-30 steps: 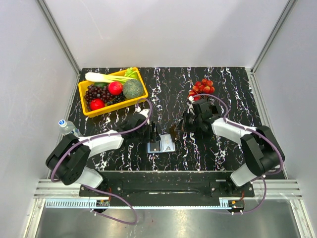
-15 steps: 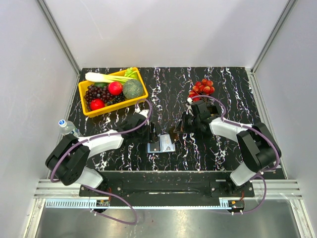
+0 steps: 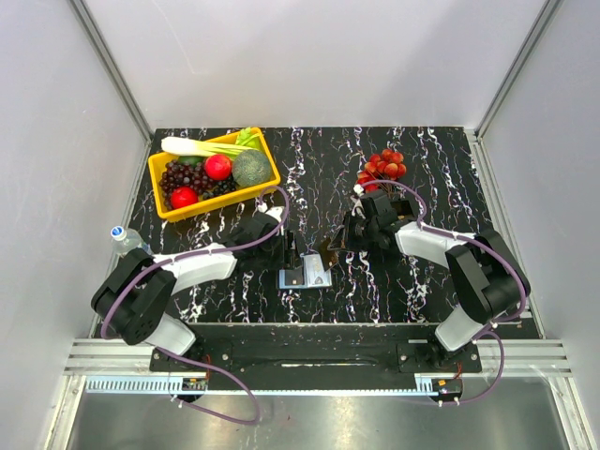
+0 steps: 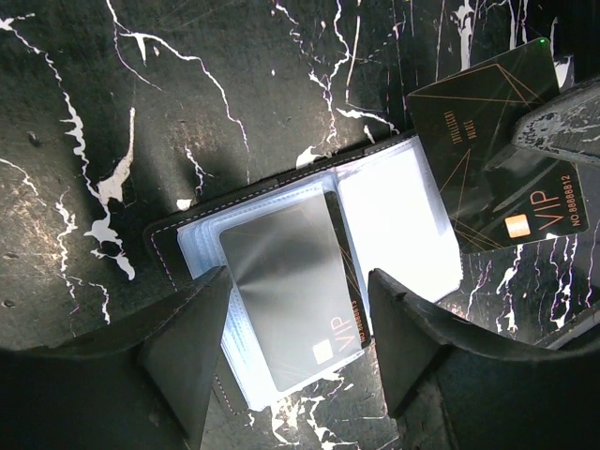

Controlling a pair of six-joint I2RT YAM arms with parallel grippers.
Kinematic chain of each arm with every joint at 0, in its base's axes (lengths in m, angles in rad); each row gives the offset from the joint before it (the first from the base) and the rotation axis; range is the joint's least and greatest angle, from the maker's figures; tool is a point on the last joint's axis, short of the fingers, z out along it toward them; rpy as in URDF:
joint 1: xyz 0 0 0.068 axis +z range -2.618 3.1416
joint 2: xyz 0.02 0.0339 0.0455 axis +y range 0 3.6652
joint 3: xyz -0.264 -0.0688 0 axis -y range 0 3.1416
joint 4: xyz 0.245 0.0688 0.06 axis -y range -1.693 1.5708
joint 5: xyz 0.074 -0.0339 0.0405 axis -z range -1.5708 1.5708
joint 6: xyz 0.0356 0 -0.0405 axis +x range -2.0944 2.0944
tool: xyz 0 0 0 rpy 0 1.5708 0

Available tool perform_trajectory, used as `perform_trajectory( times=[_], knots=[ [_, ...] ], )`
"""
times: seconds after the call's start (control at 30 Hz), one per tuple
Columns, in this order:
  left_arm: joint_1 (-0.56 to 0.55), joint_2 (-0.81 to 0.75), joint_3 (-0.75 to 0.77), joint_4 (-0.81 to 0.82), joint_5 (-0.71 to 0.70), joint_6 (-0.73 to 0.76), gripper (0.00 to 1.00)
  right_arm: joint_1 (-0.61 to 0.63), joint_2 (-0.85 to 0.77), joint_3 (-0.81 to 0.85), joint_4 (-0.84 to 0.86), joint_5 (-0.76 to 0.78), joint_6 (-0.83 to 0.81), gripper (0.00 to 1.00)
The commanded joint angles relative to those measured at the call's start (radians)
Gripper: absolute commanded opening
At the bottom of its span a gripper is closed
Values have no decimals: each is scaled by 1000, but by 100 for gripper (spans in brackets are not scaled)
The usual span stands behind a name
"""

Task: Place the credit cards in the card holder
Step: Turn over the card slot in the card holder.

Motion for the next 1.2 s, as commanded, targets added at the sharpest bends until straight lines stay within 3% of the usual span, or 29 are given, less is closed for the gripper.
perform_trajectory(
  times=[0.0, 0.63, 1.17],
  knots=[
    [1, 10, 11, 25, 11, -9, 64, 9, 5, 21, 41, -18, -3, 0],
    [0, -27, 5, -38, -53, 14, 64, 9, 12, 25, 43, -22, -1, 0],
    [0, 13, 4, 28, 54, -3, 61, 10, 25, 24, 43, -24, 0, 0]
  ],
)
